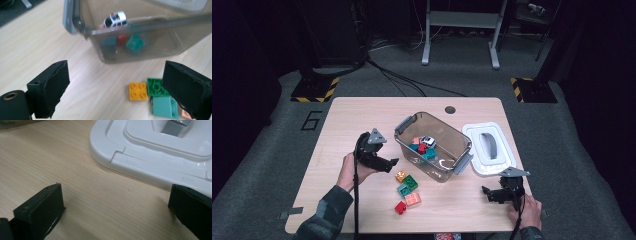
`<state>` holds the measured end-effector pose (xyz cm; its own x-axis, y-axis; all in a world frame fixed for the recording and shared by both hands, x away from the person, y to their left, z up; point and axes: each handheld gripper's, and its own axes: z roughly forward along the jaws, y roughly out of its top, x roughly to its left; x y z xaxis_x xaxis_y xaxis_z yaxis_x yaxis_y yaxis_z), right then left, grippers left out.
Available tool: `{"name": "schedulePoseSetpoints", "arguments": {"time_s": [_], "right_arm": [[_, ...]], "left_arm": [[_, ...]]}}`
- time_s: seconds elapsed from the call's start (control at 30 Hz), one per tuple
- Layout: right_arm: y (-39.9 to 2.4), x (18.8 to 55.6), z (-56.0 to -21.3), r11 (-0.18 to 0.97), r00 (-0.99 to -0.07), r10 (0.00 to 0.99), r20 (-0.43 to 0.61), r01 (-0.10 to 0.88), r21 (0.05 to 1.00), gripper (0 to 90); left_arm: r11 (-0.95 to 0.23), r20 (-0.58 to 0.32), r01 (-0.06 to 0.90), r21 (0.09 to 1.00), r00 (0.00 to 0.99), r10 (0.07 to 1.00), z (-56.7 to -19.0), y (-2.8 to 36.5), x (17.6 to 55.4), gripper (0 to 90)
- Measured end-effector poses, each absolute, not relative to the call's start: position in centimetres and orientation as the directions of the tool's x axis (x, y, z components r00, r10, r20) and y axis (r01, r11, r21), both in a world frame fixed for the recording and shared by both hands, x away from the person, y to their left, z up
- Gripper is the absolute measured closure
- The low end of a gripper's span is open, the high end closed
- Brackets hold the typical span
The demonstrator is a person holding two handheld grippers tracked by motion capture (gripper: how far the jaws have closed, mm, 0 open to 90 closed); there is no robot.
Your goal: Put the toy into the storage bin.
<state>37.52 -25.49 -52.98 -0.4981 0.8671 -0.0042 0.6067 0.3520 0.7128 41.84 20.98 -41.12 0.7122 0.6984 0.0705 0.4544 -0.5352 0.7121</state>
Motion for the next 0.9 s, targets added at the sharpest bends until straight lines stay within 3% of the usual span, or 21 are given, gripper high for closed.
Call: {"name": "schedulePoseSetpoints", "arguments": {"time_s": [0.37, 0.67, 0.9], "right_arm": [[-25.4, 37.5, -53.0, 0.347, -0.497, 0.868, 0.001, 0.608, 0.714, 0.0], [-25.5, 37.5, -53.0, 0.349, -0.498, 0.867, 0.001, 0.609, 0.712, 0.0], [-25.4, 37.5, -53.0, 0.348, -0.497, 0.868, 0.001, 0.609, 0.713, 0.0]], "left_arm": [[-0.531, 0.028, 0.535, 0.657, 0.687, 0.726, -47.3, 19.9, 42.4, 10.0], [-0.543, 0.007, 0.563, 0.623, 0.69, 0.724, -49.4, 18.2, 43.2, 14.1], [-0.529, 0.007, 0.584, 0.615, 0.667, 0.745, -49.6, 19.4, 43.5, 15.1]]}}
